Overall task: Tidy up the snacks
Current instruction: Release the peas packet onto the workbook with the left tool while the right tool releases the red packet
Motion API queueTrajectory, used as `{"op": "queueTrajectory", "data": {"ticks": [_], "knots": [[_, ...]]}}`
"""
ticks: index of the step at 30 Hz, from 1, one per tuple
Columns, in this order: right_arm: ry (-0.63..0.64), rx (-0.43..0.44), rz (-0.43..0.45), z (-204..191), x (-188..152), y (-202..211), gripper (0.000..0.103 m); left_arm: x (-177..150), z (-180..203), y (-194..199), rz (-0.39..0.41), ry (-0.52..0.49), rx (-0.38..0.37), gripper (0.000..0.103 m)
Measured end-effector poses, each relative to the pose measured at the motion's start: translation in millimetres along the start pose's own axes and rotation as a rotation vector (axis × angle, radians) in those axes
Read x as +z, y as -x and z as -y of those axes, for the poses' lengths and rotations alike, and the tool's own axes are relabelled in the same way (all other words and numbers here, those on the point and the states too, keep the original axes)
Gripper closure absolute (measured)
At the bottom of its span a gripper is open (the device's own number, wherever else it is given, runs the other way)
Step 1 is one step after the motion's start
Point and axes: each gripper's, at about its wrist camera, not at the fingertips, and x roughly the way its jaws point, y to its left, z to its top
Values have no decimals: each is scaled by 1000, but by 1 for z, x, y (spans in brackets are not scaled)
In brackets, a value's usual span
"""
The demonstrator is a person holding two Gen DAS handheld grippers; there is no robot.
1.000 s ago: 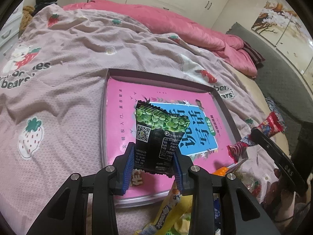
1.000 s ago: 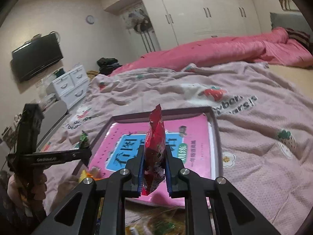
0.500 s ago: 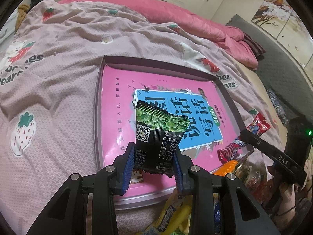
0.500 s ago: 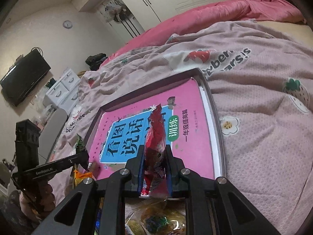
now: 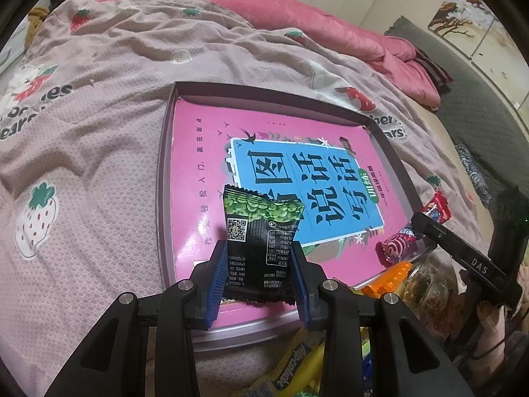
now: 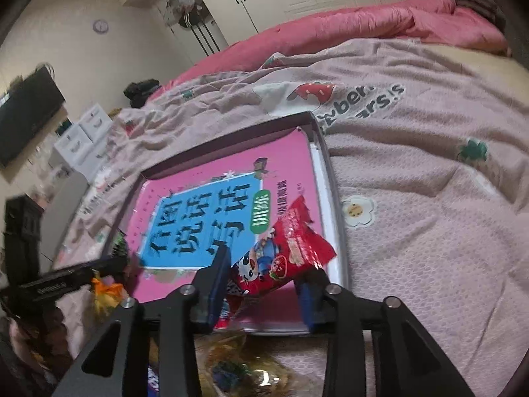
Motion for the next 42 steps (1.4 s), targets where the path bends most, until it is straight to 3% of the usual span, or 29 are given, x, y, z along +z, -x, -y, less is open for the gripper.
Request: {"op": "queueTrajectory", "data": {"ticks": [5,10,16,32,42], "knots": [[72,-69,5,-8,-2,2,51,0,-1,1,-1,4,7,65],[118,-118,38,-11,-1,10,49,0,-2,1,-3,11,13,65],[97,-107,71,-7,1,19,44,1,-3,5,8,12,13,58],[95,-133,135,-4,5,38,32,2,-6,17,31,24,10,51],[109,-112,168,-10,4,51,30,1,-5,32,65,10,32,45]]}}
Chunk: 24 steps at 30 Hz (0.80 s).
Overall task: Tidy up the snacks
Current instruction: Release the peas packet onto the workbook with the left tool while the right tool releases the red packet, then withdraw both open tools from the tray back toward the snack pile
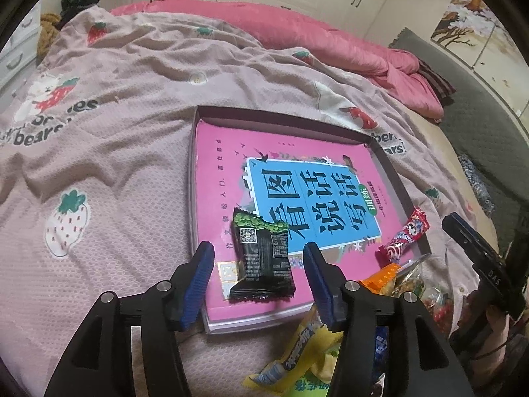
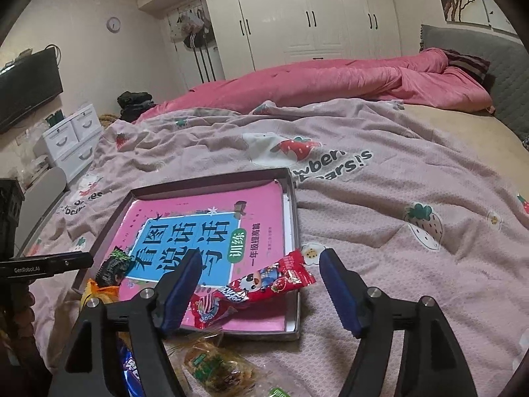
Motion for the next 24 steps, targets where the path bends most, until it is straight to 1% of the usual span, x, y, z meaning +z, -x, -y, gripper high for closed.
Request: {"op": "queueTrajectory", "data": {"ticks": [10,18,24], "knots": [[57,13,-7,-16,-6,12,30,-5,7,16,31,-49,33,43],[133,-17,-21,-30,-16,24,29,-10,9,25,40,-63,40,43],[159,-22,-30,-35,-23,32,29,-14,9,32,44,-67,40,43]]}}
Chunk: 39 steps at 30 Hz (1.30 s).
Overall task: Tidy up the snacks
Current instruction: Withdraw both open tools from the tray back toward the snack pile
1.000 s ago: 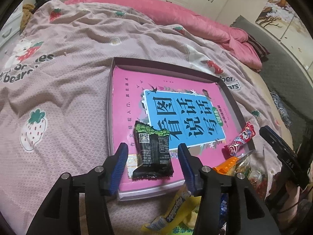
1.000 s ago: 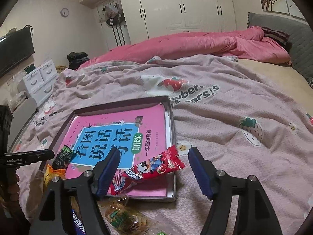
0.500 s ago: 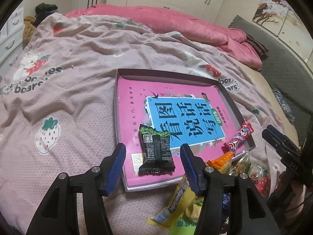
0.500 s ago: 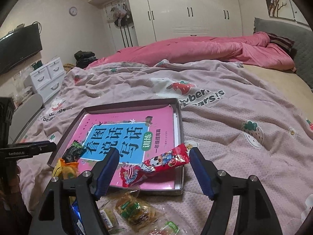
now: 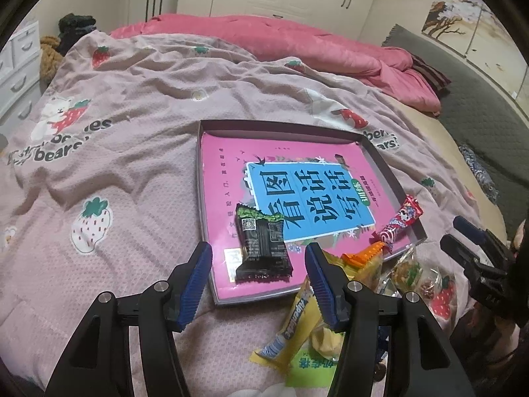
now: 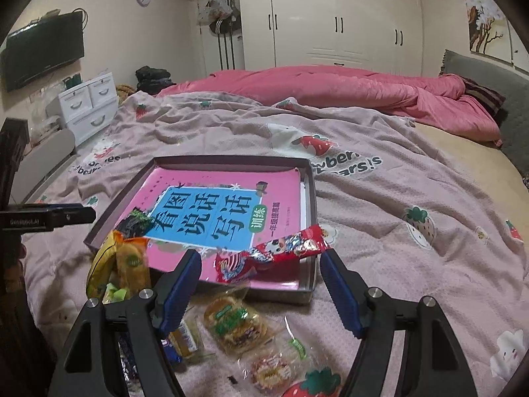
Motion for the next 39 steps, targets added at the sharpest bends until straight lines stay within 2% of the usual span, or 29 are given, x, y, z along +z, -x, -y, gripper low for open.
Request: {"op": "queueTrajectory", "data": {"ticks": [15,23,35,39], "knots": [[-14,-2,10,-3,-10,22,25,-17,11,15,-5,-36,-2,43],[-51,-7,-14,3,-18,28,24,-30,18,18,-28,-51,-13,43],[-22,-11,-121,2,-33,21,24,-45,33,14,-69,-87,-35,43],[8,-4,-170,-1,-39,15,17,-46,30,11,-82,-78,-35,43]]}}
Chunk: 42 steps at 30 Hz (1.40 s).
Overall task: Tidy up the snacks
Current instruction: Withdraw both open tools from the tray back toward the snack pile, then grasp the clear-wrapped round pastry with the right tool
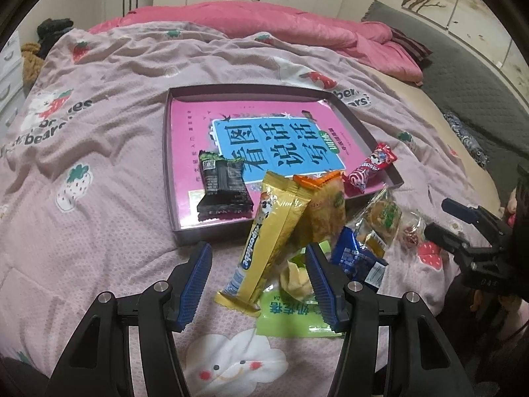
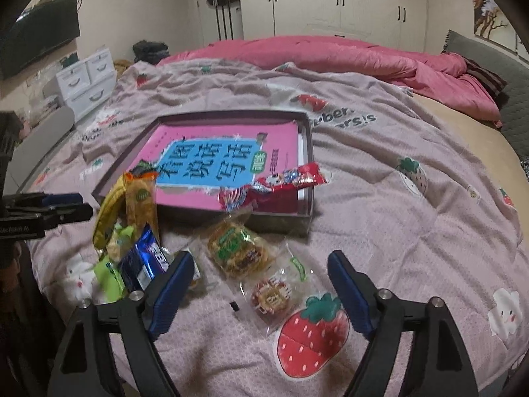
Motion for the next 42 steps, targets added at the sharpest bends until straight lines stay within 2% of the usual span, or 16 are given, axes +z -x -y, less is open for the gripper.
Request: {"op": "queueTrajectory", "data": {"ticks": [7,9,17,21,26,31,37,39,42], "knots": [[82,-19,-96,-8,-7,-15,17,0,-3,-7,-22,10,-4,43],[131,-73,-123,-10,-9,-21,17,0,-3,-9,-28,8,-4,43],[290,-123,-186,-17,-10,-42,17,-2,-3,-15,-46,6,-2,43],[341,-121,-222,-16,-8,-58,17,-3,-5,-20,-57,13,-3,43],[286,-37,-247,-2,-1,-69,19,-4,-6,-24,-64,17,-16,43],[243,50,-275,4,0,-78,28,-3,-6,-30,-74,21,-22,43],[253,66,-249,0,-2,-70,34,0,-8,-39,-71,27,-27,43],[251,81,-230,-1,-4,-62,40,2,-10,-42,-71,35,-31,43],[247,102,-218,-2,-4,-56,41,3,-12,-47,-76,52,-45,43]]}}
